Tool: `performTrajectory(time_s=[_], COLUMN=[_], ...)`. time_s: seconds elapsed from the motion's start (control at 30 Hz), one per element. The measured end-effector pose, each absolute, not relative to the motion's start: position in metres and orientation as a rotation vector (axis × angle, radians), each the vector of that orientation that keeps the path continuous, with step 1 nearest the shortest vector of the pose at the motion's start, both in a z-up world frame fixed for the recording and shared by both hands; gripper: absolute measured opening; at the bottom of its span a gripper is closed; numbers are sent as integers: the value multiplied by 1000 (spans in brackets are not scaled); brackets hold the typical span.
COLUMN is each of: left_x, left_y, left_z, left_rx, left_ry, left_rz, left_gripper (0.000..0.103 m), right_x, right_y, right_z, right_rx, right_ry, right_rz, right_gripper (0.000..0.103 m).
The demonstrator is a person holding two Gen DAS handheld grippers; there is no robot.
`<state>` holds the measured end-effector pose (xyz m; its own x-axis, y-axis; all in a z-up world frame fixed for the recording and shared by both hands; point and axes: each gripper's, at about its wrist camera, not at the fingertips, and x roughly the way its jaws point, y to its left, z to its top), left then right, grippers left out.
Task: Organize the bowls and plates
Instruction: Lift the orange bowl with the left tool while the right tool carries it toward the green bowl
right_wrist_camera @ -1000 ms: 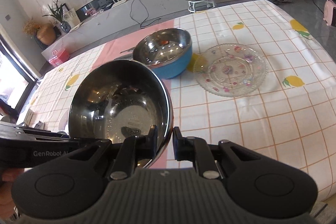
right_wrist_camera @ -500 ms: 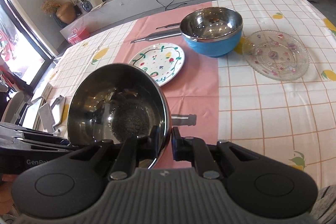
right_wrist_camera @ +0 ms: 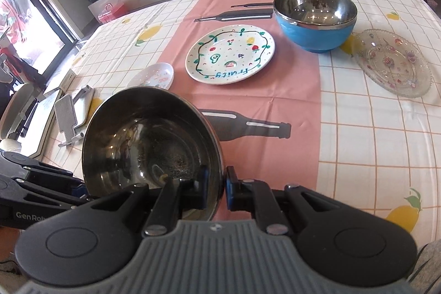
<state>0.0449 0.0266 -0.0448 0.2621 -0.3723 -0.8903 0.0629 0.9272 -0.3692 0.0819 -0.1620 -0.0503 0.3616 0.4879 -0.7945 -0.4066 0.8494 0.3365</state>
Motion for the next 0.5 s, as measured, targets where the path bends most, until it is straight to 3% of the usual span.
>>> performTrajectory(time_s=[0.5], left_x=[54], left_y=[41], left_z=[-65], left_rx=[-364], left_ry=[1321], left_rz=[-293], left_gripper=[27], right_x=[80], right_y=[-150], right_z=[-60], right_rx=[48], right_ry=[1119], right_rz=[597], right_gripper=[11])
